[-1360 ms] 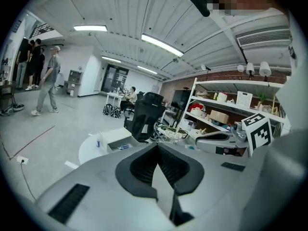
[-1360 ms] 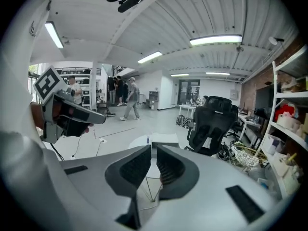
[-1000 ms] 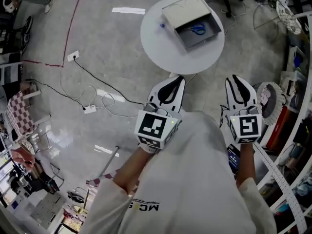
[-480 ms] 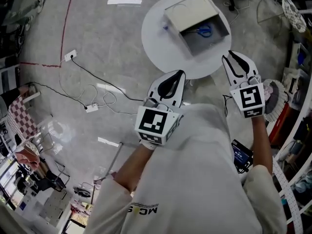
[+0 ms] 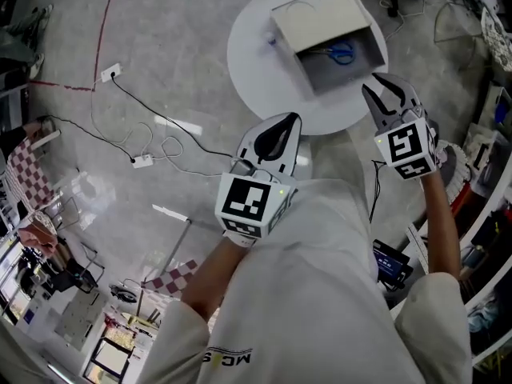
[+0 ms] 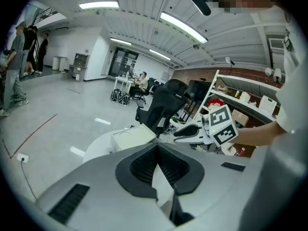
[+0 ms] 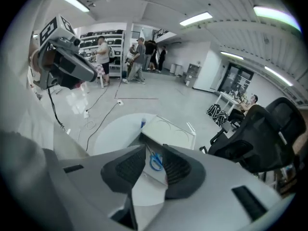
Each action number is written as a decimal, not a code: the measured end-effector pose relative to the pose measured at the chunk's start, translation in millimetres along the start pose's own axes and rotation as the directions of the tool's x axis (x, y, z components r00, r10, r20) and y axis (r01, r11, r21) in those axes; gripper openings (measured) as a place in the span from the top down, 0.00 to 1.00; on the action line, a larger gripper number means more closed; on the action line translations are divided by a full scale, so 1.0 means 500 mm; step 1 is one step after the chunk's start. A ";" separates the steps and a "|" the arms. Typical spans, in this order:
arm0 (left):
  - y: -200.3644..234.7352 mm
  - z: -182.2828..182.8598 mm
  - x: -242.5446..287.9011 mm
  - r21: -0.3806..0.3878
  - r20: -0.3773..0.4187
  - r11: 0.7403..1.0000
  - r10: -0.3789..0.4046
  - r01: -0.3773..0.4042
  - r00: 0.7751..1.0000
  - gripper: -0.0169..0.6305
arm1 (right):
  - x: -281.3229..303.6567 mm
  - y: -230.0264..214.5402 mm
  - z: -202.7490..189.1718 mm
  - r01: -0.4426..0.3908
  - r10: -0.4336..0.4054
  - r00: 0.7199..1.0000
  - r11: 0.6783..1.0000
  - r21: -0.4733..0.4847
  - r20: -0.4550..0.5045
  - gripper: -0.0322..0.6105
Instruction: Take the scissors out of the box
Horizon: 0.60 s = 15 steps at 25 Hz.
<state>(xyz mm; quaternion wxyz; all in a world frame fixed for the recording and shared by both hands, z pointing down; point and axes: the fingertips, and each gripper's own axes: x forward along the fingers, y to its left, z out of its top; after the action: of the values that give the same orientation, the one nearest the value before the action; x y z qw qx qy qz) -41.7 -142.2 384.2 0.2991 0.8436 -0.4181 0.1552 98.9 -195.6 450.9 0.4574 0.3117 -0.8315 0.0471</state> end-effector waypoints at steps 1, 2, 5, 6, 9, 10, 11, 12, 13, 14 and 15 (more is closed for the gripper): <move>0.006 -0.003 0.008 -0.008 0.000 1.000 0.013 -0.013 1.000 0.96 | 0.019 -0.002 -0.009 -0.019 0.019 1.000 1.000 -0.015 -0.016 0.72; 0.011 -0.007 0.015 -0.019 0.000 0.999 0.026 -0.026 1.000 0.96 | 0.038 -0.004 -0.019 -0.039 0.039 0.999 0.999 -0.027 -0.028 0.72; 0.026 -0.023 0.036 -0.048 -0.013 0.997 0.062 -0.063 0.998 0.96 | 0.090 -0.009 -0.039 -0.087 0.084 0.995 0.995 -0.056 -0.050 0.72; 0.032 -0.030 0.043 -0.056 -0.018 0.996 0.072 -0.073 0.997 0.96 | 0.107 -0.010 -0.044 -0.099 0.095 0.994 0.993 -0.071 -0.057 0.72; 0.050 -0.049 0.062 -0.078 -0.025 0.992 0.093 -0.094 0.995 0.96 | 0.158 -0.010 -0.061 -0.125 0.116 0.990 0.984 -0.124 -0.081 0.72; 0.053 -0.055 0.067 -0.082 -0.029 0.992 0.097 -0.099 0.995 0.96 | 0.172 -0.008 -0.064 -0.134 0.123 0.989 0.981 -0.139 -0.087 0.72; 0.055 -0.062 0.072 -0.086 -0.033 0.991 0.102 -0.104 0.994 0.96 | 0.185 -0.007 -0.068 -0.144 0.131 0.987 0.978 -0.151 -0.095 0.72; 0.056 -0.067 0.077 -0.089 -0.038 0.990 0.106 -0.109 0.994 0.96 | 0.198 -0.006 -0.074 -0.156 0.140 0.985 0.974 -0.163 -0.105 0.72; 0.057 -0.071 0.083 -0.093 -0.042 0.989 0.110 -0.114 0.993 0.96 | 0.211 -0.006 -0.081 -0.170 0.151 0.982 0.970 -0.176 -0.116 0.72; 0.058 -0.075 0.089 -0.098 -0.045 0.988 0.115 -0.119 0.992 0.96 | 0.225 -0.006 -0.088 -0.185 0.163 0.979 0.965 -0.187 -0.127 0.72; 0.059 -0.078 0.094 -0.103 -0.048 0.987 0.121 -0.126 0.991 0.96 | 0.237 -0.006 -0.095 -0.201 0.176 0.975 0.961 -0.191 -0.136 0.72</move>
<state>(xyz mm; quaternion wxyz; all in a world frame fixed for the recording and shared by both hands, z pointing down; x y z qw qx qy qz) -37.5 -160.4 449.4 0.3417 0.7957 -0.4709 0.1684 89.4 -237.1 571.1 0.5285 0.1792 -0.8295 0.0235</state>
